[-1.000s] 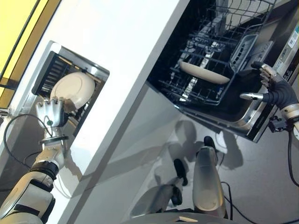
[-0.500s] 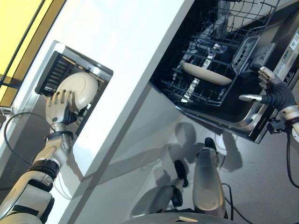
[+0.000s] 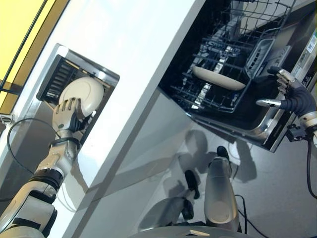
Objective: Pick up plates and place into dishwasher.
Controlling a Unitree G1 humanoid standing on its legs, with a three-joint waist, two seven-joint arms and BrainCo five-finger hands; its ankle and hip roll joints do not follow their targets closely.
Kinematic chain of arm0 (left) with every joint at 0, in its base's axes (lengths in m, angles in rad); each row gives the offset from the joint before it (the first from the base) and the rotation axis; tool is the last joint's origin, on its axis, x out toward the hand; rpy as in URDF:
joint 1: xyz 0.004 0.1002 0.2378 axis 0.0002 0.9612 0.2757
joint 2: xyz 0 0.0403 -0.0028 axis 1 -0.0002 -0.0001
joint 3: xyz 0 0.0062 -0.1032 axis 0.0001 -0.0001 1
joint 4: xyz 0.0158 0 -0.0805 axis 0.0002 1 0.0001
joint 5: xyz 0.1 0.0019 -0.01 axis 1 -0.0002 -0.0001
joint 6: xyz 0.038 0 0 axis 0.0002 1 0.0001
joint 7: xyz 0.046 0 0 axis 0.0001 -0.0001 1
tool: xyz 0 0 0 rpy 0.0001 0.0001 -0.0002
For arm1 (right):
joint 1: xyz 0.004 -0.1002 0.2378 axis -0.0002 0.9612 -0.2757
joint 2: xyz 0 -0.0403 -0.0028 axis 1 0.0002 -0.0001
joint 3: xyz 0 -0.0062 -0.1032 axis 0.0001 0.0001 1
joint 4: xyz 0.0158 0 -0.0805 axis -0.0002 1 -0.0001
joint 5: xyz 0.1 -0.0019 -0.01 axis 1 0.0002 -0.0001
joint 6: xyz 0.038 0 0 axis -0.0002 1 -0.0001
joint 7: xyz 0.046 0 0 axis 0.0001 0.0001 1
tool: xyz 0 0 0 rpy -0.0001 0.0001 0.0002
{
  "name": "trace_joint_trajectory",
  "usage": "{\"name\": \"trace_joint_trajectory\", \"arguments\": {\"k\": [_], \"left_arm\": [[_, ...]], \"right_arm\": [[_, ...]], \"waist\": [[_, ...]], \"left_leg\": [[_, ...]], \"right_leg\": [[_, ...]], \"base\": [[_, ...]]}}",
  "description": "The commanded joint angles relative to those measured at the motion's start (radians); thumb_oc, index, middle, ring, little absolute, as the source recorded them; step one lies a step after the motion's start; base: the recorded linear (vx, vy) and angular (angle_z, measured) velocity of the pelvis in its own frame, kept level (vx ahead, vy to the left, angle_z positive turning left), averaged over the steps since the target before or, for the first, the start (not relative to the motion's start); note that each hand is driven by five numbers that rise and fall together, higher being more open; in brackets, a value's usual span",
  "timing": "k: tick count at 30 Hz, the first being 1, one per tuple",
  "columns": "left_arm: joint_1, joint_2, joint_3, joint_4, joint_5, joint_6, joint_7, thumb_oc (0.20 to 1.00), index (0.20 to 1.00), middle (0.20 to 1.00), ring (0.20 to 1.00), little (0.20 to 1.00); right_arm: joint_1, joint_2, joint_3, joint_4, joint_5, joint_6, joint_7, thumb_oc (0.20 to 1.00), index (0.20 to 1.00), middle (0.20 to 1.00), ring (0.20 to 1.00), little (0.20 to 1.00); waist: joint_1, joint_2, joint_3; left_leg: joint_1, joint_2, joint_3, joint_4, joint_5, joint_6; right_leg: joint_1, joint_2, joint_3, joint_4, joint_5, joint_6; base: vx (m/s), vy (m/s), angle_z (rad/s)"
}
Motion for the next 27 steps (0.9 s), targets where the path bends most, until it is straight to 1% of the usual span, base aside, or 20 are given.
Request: {"name": "trace_joint_trajectory", "arguments": {"k": [1, 3, 4, 6, 8, 10, 12, 13, 14, 16, 17, 20, 21, 24, 27], "left_arm": [[-0.037, -0.086, -0.022, -0.064, 0.005, 0.032, -0.004, 1.000, 1.000, 1.000, 1.000, 1.000], [-0.033, -0.091, -0.024, -0.054, -0.008, 0.090, -0.006, 1.000, 1.000, 1.000, 1.000, 1.000], [-0.032, -0.098, -0.024, -0.035, 0.002, 0.142, -0.011, 1.000, 1.000, 1.000, 1.000, 1.000], [-0.032, -0.105, -0.030, -0.004, 0.016, 0.185, 0.017, 1.000, 1.000, 1.000, 1.000, 1.000], [-0.053, -0.116, -0.043, 0.034, 0.018, 0.224, 0.015, 1.000, 1.000, 1.000, 1.000, 1.000], [-0.081, -0.134, -0.064, 0.081, 0.058, 0.309, -0.013, 1.000, 1.000, 1.000, 1.000, 1.000], [-0.102, -0.143, -0.081, 0.131, 0.066, 0.340, -0.017, 1.000, 1.000, 1.000, 1.000, 1.000], [-0.113, -0.149, -0.092, 0.147, 0.083, 0.368, -0.028, 1.000, 1.000, 1.000, 1.000, 1.000], [-0.123, -0.152, -0.101, 0.162, 0.095, 0.386, -0.040, 1.000, 1.000, 1.000, 1.000, 1.000], [-0.140, -0.160, -0.116, 0.195, 0.093, 0.395, -0.041, 1.000, 1.000, 1.000, 1.000, 1.000], [-0.152, -0.171, -0.125, 0.210, 0.106, 0.416, -0.043, 1.000, 1.000, 1.000, 1.000, 1.000], [-0.174, -0.186, -0.140, 0.248, 0.121, 0.440, -0.009, 1.000, 1.000, 1.000, 1.000, 1.000], [-0.186, -0.196, -0.149, 0.261, 0.129, 0.459, 0.000, 1.000, 1.000, 1.000, 1.000, 1.000], [-0.209, -0.210, -0.168, 0.288, 0.127, 0.489, 0.012, 1.000, 1.000, 1.000, 1.000, 1.000], [-0.233, -0.228, -0.182, 0.304, 0.096, 0.518, 0.033, 1.000, 1.000, 1.000, 1.000, 1.000]], "right_arm": [[0.022, -0.010, -0.085, -0.101, 0.004, -0.045, 0.009, 1.000, 1.000, 1.000, 1.000, 1.000], [0.015, -0.013, -0.080, -0.102, 0.007, -0.041, 0.002, 1.000, 1.000, 1.000, 1.000, 1.000], [0.010, -0.014, -0.075, -0.100, 0.009, -0.042, -0.001, 1.000, 1.000, 1.000, 1.000, 1.000], [-0.006, -0.019, -0.059, -0.099, 0.016, -0.035, -0.009, 1.000, 1.000, 1.000, 1.000, 1.000], [-0.032, -0.022, -0.039, -0.093, 0.020, -0.026, -0.015, 1.000, 1.000, 1.000, 1.000, 1.000], [-0.076, -0.022, -0.011, -0.084, 0.021, -0.015, -0.021, 1.000, 1.000, 1.000, 1.000, 1.000], [-0.111, -0.019, 0.020, -0.076, 0.013, -0.007, -0.033, 1.000, 1.000, 1.000, 1.000, 1.000], [-0.125, -0.015, 0.033, -0.071, 0.009, -0.005, -0.040, 1.000, 1.000, 1.000, 1.000, 1.000], [-0.139, -0.014, 0.046, -0.068, 0.006, -0.001, -0.046, 1.000, 1.000, 1.000, 1.000, 1.000], [-0.164, -0.011, 0.070, -0.062, 0.004, 0.007, -0.061, 1.000, 1.000, 1.000, 1.000, 1.000], [-0.182, -0.007, 0.086, -0.058, 0.002, 0.013, -0.070, 1.000, 1.000, 1.000, 1.000, 1.000], [-0.221, -0.003, 0.124, -0.048, -0.001, 0.022, -0.086, 1.000, 1.000, 1.000, 1.000, 1.000], [-0.238, -0.001, 0.140, -0.043, -0.004, 0.025, -0.094, 1.000, 1.000, 1.000, 1.000, 1.000], [-0.275, 0.010, 0.171, -0.026, -0.016, 0.025, -0.105, 1.000, 1.000, 1.000, 1.000, 1.000], [-0.302, 0.017, 0.195, -0.020, -0.021, 0.032, -0.119, 1.000, 1.000, 1.000, 1.000, 1.000]], "waist": [[-0.040, -0.007, 0.004], [-0.040, -0.009, 0.006], [-0.041, -0.011, 0.009], [-0.043, -0.016, 0.010], [-0.045, -0.020, 0.012], [-0.049, -0.024, 0.015], [-0.052, -0.028, 0.019], [-0.054, -0.030, 0.022], [-0.056, -0.032, 0.023], [-0.058, -0.036, 0.025], [-0.060, -0.038, 0.027], [-0.066, -0.043, 0.033], [-0.069, -0.045, 0.036], [-0.075, -0.045, 0.041], [-0.080, -0.049, 0.046]], "left_leg": [[0.014, 0.002, -0.036, -0.003, 0.039, -0.036], [0.008, 0.003, -0.036, -0.001, 0.040, -0.038], [0.003, 0.005, -0.034, 0.000, 0.041, -0.039], [-0.005, 0.007, -0.032, 0.001, 0.043, -0.042], [-0.009, 0.009, -0.029, 0.000, 0.045, -0.043], [-0.021, 0.011, -0.027, 0.002, 0.050, -0.046], [-0.029, 0.012, -0.023, 0.003, 0.052, -0.049], [-0.033, 0.013, -0.021, 0.005, 0.053, -0.049], [-0.037, 0.013, -0.019, 0.007, 0.054, -0.051], [-0.043, 0.014, -0.017, 0.009, 0.055, -0.053], [-0.047, 0.014, -0.015, 0.010, 0.057, -0.054], [-0.059, 0.016, -0.010, 0.013, 0.060, -0.058], [-0.064, 0.017, -0.007, 0.013, 0.062, -0.059], [-0.077, 0.017, -0.004, 0.012, 0.070, -0.063], [-0.091, 0.019, 0.003, 0.015, 0.075, -0.066]], "right_leg": [[-0.013, 0.075, 0.018, -0.298, 0.281, 0.023], [-0.018, 0.076, 0.020, -0.295, 0.281, 0.022], [-0.024, 0.078, 0.021, -0.292, 0.281, 0.022], [-0.037, 0.081, 0.025, -0.288, 0.282, 0.021], [-0.046, 0.084, 0.027, -0.283, 0.282, 0.020], [-0.061, 0.087, 0.030, -0.277, 0.284, 0.019], [-0.071, 0.089, 0.034, -0.274, 0.284, 0.018], [-0.076, 0.091, 0.035, -0.270, 0.284, 0.017], [-0.082, 0.091, 0.036, -0.266, 0.285, 0.017], [-0.094, 0.093, 0.036, -0.258, 0.285, 0.017], [-0.100, 0.095, 0.036, -0.255, 0.286, 0.016], [-0.117, 0.099, 0.039, -0.247, 0.286, 0.013], [-0.124, 0.102, 0.040, -0.246, 0.287, 0.010], [-0.138, 0.107, 0.045, -0.244, 0.289, 0.006], [-0.155, 0.110, 0.049, -0.238, 0.292, 0.005]], "base": [[0.00, 0.000, 0.00], [0.00, -0.014, -0.02], [-0.01, -0.025, -0.05], [0.00, -0.030, -0.07], [0.00, -0.030, -0.08], [0.00, -0.029, -0.05], [0.01, -0.022, -0.08], [0.02, -0.023, -0.12], [0.03, -0.025, -0.10], [0.03, -0.037, -0.07], [0.03, -0.046, -0.05], [0.02, -0.032, -0.04], [0.01, -0.015, -0.04], [0.01, -0.014, -0.10], [0.01, -0.024, -0.10]]}}
